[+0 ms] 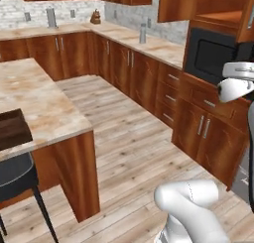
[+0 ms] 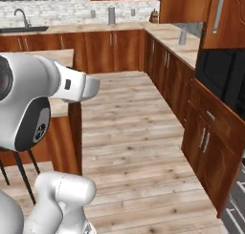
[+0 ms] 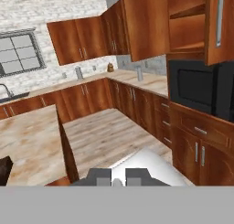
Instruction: There is a tray on the dining counter. Grab the cup, mug, and pitcher and place them on the tray. The pitcher may be placed next to the tray if it cannot fit the tray.
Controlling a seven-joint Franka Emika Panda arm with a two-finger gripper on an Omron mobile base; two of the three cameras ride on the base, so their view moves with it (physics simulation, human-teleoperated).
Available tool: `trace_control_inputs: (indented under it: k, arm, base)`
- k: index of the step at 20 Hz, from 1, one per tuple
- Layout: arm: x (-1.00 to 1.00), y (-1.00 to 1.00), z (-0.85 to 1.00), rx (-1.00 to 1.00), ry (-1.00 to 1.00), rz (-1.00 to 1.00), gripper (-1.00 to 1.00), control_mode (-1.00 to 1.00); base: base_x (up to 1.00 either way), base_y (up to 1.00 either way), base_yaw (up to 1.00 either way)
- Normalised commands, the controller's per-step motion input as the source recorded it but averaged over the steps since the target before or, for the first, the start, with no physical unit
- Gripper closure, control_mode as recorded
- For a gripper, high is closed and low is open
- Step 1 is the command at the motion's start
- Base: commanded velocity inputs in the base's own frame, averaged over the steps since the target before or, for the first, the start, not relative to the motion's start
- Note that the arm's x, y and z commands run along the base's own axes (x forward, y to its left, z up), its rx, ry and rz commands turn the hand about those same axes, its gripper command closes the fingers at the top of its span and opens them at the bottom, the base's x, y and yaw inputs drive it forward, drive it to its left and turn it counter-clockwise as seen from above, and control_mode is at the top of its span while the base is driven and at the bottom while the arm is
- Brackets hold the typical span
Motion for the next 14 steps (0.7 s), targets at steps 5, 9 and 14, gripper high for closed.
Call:
trace_control_inputs:
  k: [5,9,14]
  arm:
    - [0.00,0.00,0.00,0.00,0.00,0.00,1.00,1.00]
    - [0.00,0.00,0.00,0.00,0.00,0.00,1.00,1.00]
    - [0.00,0.00,0.00,0.00,0.00,0.00,1.00,1.00]
  base:
    - [-0.20,1.00,0.13]
    - [0.00,1.00,0.16]
    - [0.00,1.00,0.20]
